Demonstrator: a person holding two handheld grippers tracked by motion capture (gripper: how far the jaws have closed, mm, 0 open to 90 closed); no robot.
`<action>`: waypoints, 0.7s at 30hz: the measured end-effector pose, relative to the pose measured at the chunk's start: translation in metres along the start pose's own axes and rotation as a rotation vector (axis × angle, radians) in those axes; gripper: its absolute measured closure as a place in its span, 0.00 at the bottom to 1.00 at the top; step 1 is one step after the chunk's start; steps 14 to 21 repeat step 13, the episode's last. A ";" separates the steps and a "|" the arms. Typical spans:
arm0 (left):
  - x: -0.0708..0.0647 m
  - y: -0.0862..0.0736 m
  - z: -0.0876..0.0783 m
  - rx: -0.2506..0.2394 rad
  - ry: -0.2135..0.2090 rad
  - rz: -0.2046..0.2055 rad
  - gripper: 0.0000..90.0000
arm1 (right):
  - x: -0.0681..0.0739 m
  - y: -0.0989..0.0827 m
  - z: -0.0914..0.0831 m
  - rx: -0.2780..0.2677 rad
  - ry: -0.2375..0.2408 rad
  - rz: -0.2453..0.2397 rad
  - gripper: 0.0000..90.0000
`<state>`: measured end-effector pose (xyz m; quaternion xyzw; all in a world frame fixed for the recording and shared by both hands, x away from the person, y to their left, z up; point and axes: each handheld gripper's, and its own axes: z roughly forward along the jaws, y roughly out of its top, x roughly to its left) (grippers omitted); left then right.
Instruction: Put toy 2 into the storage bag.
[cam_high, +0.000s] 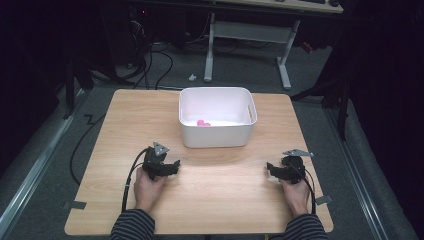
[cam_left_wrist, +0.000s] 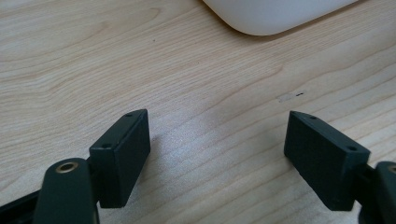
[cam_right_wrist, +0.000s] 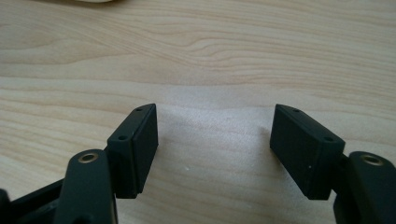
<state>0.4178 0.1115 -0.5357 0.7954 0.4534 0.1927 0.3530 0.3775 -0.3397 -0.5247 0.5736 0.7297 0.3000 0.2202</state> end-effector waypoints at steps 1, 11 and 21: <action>0.000 0.000 0.000 0.000 0.000 0.000 0.26 | 0.000 0.000 0.001 -0.003 -0.011 -0.007 0.37; 0.000 -0.001 -0.001 -0.001 -0.001 0.001 0.26 | 0.004 -0.005 0.003 -0.043 -0.031 -0.033 0.33; 0.000 -0.002 -0.002 -0.001 0.000 -0.001 0.26 | 0.004 -0.005 0.003 -0.041 -0.034 -0.027 0.32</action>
